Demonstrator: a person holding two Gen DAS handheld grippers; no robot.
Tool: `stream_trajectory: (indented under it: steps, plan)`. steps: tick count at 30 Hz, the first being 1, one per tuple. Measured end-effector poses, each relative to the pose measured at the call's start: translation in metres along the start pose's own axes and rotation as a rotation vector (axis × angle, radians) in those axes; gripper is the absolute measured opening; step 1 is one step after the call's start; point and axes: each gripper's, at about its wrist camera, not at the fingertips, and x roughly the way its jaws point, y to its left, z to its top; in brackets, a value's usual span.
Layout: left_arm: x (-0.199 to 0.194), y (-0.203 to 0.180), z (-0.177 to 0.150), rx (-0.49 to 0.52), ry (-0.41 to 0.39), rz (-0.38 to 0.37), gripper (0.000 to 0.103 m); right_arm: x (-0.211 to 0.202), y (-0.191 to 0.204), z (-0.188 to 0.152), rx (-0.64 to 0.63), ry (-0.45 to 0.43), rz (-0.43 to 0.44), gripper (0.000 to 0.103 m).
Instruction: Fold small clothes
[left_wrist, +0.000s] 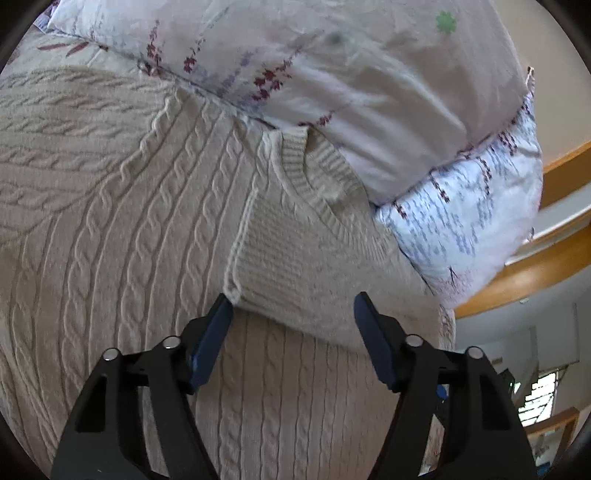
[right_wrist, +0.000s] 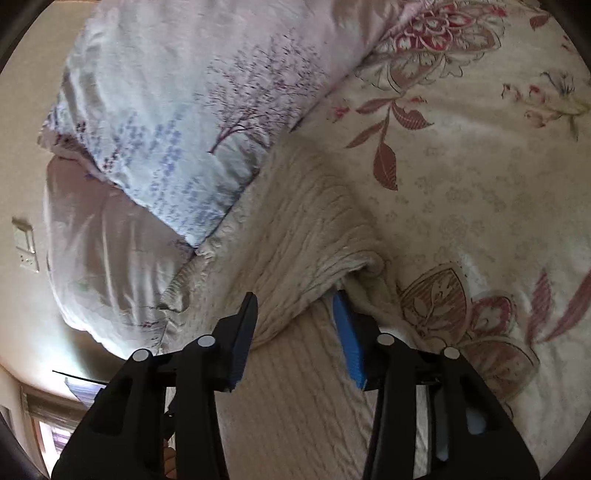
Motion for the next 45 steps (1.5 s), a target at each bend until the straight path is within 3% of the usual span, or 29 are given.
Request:
stream_trajectory:
  steps: [2,4,5,6,9,13,17,20,21,22,24,26,27,31,33,38,45]
  plan:
    - [0.005,0.003,0.004,-0.019,-0.012,0.004,0.051,-0.001,-0.001,0.001,0.002,-0.022,-0.004,0.036]
    - [0.012,0.009,0.009,-0.049,-0.006,-0.009,0.028,0.0,0.0,0.003,-0.013,-0.061,-0.026,0.027]
    - [0.013,0.011,0.011,-0.055,-0.003,-0.01,0.021,0.001,0.002,0.004,-0.025,-0.078,-0.037,0.015]
    - [0.015,0.012,0.013,-0.054,-0.003,-0.006,0.009,0.002,0.005,0.005,-0.05,-0.092,-0.042,0.01]
    - [0.006,0.014,0.016,-0.024,-0.028,-0.032,0.008,-0.005,0.016,-0.001,-0.119,-0.125,-0.019,0.009]
    - [-0.007,0.009,0.017,0.058,-0.082,0.011,0.008,-0.004,0.027,-0.008,-0.17,-0.129,-0.021,0.008]
    - [0.001,0.019,0.018,0.06,-0.049,0.072,0.008,0.01,0.021,-0.015,-0.171,-0.101,-0.105,0.008]
    - [0.002,0.022,0.016,0.074,-0.046,0.065,0.012,0.015,0.019,-0.018,-0.171,-0.107,-0.142,0.008]
    - [-0.002,0.024,0.015,0.065,-0.046,0.053,0.016,0.014,0.02,-0.019,-0.178,-0.11,-0.154,0.009]
    - [-0.007,0.026,0.014,0.052,-0.049,0.037,0.027,0.012,0.021,-0.019,-0.182,-0.112,-0.163,0.009]
    - [-0.025,0.034,0.011,0.04,-0.058,-0.011,0.045,0.007,0.021,-0.02,-0.178,-0.105,-0.159,0.028]
    - [-0.051,0.047,0.008,0.044,-0.092,-0.04,0.05,0.001,0.021,-0.022,-0.175,-0.101,-0.133,0.05]
    - [-0.067,0.057,0.006,0.043,-0.117,-0.039,0.05,-0.004,0.022,-0.023,-0.185,-0.105,-0.121,0.056]
    - [-0.127,0.103,0.004,-0.026,-0.228,0.017,0.05,-0.014,0.031,-0.031,-0.241,-0.107,-0.098,0.059]
    - [-0.157,0.138,0.006,-0.121,-0.293,0.072,0.05,-0.016,0.034,-0.035,-0.261,-0.099,-0.082,0.061]
    - [-0.184,0.191,0.013,-0.327,-0.356,0.162,0.049,-0.011,0.05,-0.05,-0.329,-0.052,-0.039,0.061]
    - [-0.182,0.228,0.028,-0.482,-0.403,0.115,0.036,-0.004,0.065,-0.067,-0.399,0.0,-0.028,0.061]
